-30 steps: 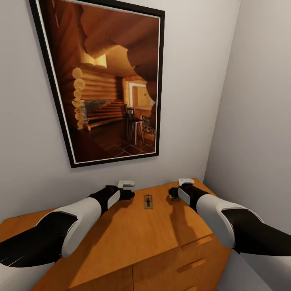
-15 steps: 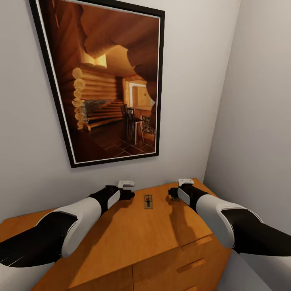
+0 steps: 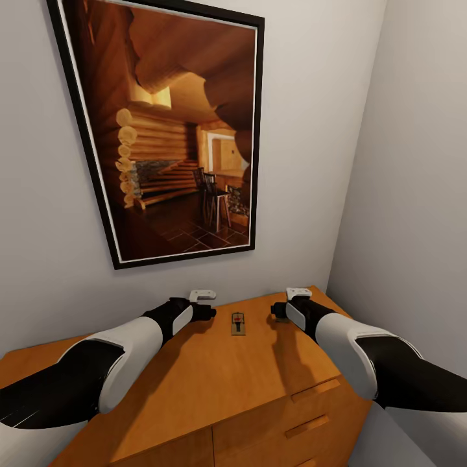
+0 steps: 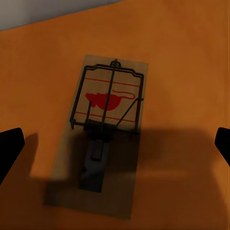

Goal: Take the four mousetraps from the cabinet in the bathroom and place them on the bathroom floor. Make sure all four end up on the same floor surface, and ensure that at least two of them are either under or directly next to the same bathroom sink.

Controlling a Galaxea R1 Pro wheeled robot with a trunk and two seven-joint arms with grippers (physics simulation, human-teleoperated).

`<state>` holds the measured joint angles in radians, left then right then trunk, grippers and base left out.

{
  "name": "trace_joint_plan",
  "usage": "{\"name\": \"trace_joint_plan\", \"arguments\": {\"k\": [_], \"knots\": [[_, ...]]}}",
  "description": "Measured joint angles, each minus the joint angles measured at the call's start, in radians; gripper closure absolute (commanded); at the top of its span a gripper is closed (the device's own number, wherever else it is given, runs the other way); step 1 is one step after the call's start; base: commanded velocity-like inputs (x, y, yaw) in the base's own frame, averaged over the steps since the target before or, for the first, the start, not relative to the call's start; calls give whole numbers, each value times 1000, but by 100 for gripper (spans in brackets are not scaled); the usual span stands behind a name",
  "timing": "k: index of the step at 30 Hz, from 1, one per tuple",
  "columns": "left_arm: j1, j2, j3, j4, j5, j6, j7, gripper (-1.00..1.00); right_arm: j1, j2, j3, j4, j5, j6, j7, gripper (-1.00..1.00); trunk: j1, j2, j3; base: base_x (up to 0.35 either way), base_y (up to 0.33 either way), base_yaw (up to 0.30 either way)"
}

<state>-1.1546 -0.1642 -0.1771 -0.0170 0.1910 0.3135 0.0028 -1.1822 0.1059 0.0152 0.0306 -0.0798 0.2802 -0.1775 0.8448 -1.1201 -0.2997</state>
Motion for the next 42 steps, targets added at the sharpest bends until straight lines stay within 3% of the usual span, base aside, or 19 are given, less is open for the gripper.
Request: {"name": "trace_joint_plan", "arguments": {"k": [42], "knots": [[0, 0, 0, 0, 0, 1, 1, -100, 22, 6, 1, 0, 1, -1, -2, -100, 0, 0, 0, 0, 0, 0]]}}
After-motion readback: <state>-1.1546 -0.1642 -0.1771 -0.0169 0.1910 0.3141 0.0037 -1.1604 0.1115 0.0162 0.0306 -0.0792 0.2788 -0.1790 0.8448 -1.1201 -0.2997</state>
